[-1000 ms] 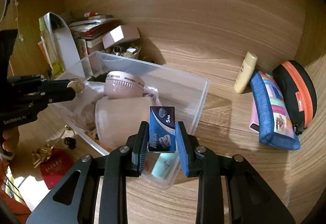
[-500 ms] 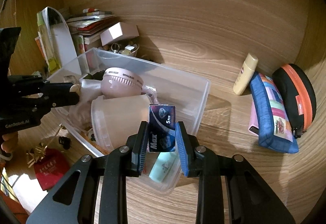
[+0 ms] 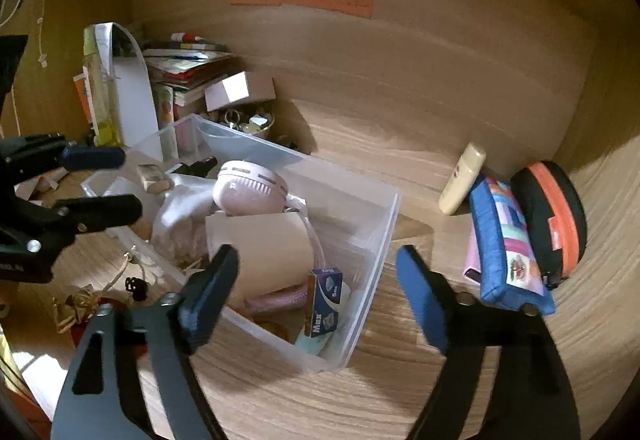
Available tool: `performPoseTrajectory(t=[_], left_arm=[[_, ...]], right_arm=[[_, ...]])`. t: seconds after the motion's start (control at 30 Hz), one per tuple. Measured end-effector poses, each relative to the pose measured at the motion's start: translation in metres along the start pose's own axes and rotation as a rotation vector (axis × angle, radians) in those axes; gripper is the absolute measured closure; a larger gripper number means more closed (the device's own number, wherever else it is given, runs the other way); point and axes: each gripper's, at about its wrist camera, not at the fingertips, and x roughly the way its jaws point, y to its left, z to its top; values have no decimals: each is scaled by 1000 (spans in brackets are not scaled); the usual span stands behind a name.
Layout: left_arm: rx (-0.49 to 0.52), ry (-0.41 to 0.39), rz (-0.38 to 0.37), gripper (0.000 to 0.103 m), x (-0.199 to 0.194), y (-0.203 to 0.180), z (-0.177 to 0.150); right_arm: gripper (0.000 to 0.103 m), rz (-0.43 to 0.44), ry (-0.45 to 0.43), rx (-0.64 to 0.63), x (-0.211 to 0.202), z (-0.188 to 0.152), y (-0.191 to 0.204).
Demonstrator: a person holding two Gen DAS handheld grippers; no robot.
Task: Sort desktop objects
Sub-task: 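Carry the white item and blue card box into the clear box and release both, then grasp the red pouch with gold keychain with the left gripper while the right grasps the black hair clip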
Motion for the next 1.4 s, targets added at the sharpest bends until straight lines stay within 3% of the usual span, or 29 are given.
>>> performPoseTrajectory(t=[0.07,0.23,0.47,0.67,0.83,1.03,1.27,1.4], left_arm=[[-16,-23,34,11,-10,6,-2],[-42,-21,78,10,-25,21,-14],[-89,51,126,10,-34,43,-46],[-139,111,127,10,-35,54,-71],[-181,164,67,10,-34,56,-93],[-98,248,-46,10,-16,22,-108],[-15,346,-110,10,15,-13,-108],[36,333,-118,10,19,-27,-108]], right_arm=[[20,-2,1,-7,-3,1,3],[20,42,15,-9,-9,-1,11],[20,94,18,-60,-19,-13,37],[11,140,37,-121,-19,-27,64],[11,175,59,-145,-8,-35,82],[15,243,107,-120,6,-37,87],[26,274,147,-103,14,-42,85],[39,294,165,-113,20,-43,89]])
